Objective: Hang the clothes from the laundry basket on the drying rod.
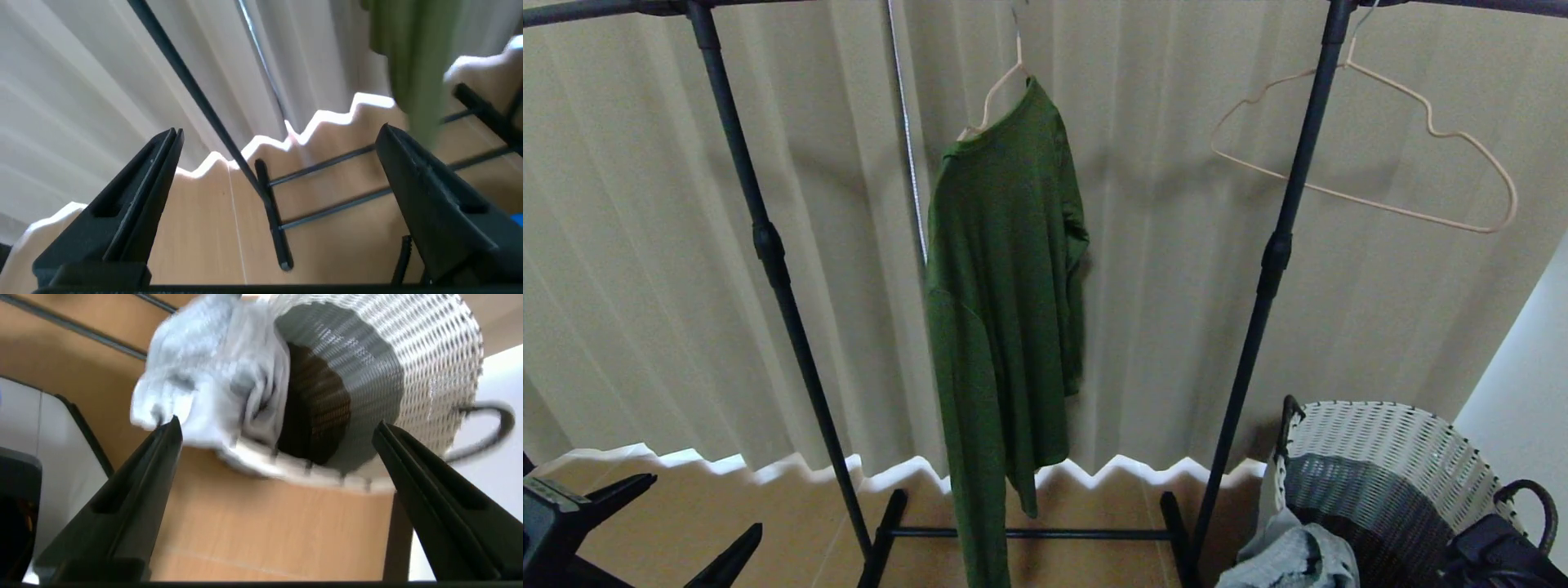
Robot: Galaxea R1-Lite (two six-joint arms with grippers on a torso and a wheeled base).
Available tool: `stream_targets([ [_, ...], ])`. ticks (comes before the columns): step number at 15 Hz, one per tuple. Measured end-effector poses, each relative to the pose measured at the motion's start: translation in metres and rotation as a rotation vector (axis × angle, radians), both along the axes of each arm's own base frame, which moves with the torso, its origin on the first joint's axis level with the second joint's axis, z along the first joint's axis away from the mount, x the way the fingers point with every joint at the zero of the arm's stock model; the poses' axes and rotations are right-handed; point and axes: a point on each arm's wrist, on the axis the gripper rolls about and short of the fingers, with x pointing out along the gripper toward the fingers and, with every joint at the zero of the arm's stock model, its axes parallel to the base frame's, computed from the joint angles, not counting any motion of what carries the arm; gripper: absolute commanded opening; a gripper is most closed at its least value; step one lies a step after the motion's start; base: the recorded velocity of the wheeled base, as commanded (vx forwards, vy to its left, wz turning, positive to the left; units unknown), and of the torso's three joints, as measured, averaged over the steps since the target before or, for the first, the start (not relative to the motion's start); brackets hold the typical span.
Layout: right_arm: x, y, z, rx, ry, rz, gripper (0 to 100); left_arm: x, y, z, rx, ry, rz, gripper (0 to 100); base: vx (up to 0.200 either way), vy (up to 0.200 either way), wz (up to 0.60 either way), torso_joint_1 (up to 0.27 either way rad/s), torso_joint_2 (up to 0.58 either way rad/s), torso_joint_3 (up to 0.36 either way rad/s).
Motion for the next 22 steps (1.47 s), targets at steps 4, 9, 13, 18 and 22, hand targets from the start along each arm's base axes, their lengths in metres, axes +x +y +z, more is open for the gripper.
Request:
stream_targets([
  [4,0.007,0.003,0.0,-0.01,0.02,0.001,100,0.0,-0.004,0.001,-0.003,-0.007,-0.05,100,0.0,0.0,0.0,0.0,0.0,0.0],
  [9,0.046,0.021,-0.004,-0.077,0.116,0.021,100,0.008,-0.018,0.021,-0.094,-0.048,-0.147,100,0.0,0.0,0.0,0.0,0.0,0.0],
  [13,0.09,0.038,-0.022,-0.2,0.194,-0.027,100,0.009,-0.019,0.024,-0.104,-0.057,-0.155,100,0.0,0.0,0.0,0.0,0.0,0.0],
  [18,0.122,0.021,-0.036,-0.294,0.257,-0.085,100,0.008,-0.019,0.024,-0.105,-0.059,-0.155,100,0.0,0.0,0.0,0.0,0.0,0.0],
  [22,0.129,0.016,-0.042,-0.299,0.285,-0.112,0,0.008,-0.019,0.023,-0.103,-0.056,-0.155,100,0.0,0.0,0.0,0.0,0.0,0.0],
])
